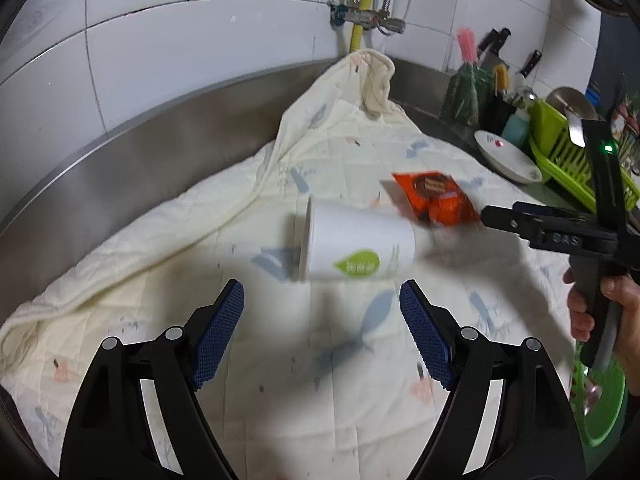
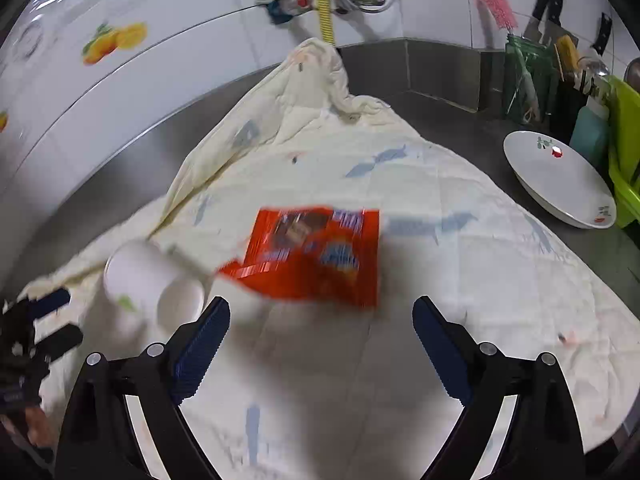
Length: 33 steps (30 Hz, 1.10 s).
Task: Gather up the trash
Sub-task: 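Grasp the orange wafer packet with the right gripper while the left grasps the white paper cup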
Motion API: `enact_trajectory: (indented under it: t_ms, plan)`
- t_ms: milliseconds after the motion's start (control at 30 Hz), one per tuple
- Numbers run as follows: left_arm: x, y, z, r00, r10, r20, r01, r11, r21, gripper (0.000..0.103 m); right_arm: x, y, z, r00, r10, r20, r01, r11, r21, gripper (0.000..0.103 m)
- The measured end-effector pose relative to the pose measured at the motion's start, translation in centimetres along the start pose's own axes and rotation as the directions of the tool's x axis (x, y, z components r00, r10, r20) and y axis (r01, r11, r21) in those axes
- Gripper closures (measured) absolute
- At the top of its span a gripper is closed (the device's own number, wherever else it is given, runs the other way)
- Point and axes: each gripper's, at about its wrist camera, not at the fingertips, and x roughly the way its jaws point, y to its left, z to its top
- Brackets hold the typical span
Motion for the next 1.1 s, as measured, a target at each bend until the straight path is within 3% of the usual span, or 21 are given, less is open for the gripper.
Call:
enact_trajectory:
  t_ms: [300, 433, 700, 833, 900, 967, 1100]
  plan:
    - [2.0, 0.7, 2.4, 0.999, -0.036, 0.030, 0.037, 0.999, -0.020, 0.021, 4.1, -1.4, 2.2, 0.999, -0.023, -0.025, 0.026, 0.991, 0.134, 0.014]
    - [3.2, 0.8, 2.9, 0.994, -0.107, 0.022, 0.107, 0.994, -0.028, 0.019, 5.6, -1.2, 2.3, 0.998, -0.025, -0.050, 0.032, 0.990, 0.141, 0.014]
    - [5.5, 0.4, 2.4, 0.982, -0.189, -0.009, 0.189, 0.981, -0.033, 0.023, 6.4, -0.6, 1.3, 0.996, -0.035, -0.079, 0.043, 0.994, 0.100, 0.045]
    - [5.7, 0.0, 1.9, 0.972, -0.235, -0.016, 0.234, 0.972, -0.016, 0.040, 5.2, -1.1, 0.8, 0.998, -0.017, -0.059, 0.023, 0.994, 0.111, 0.063]
    - [5.9, -0.3, 1.7, 0.970, -0.244, -0.019, 0.244, 0.970, -0.002, 0.047, 4.5, -1.4, 0.4, 0.998, -0.018, -0.052, 0.023, 0.993, 0.111, 0.066]
    - [6.0, -0.6, 1.4, 0.966, -0.259, -0.027, 0.259, 0.966, 0.006, 0.064, 3.8, -1.7, -0.1, 0.999, -0.011, -0.043, 0.016, 0.993, 0.116, 0.072]
    - [5.6, -0.9, 0.9, 0.961, -0.276, -0.024, 0.276, 0.961, 0.023, 0.073, 2.1, -2.3, -1.2, 1.000, -0.002, -0.020, 0.005, 0.991, 0.131, 0.077]
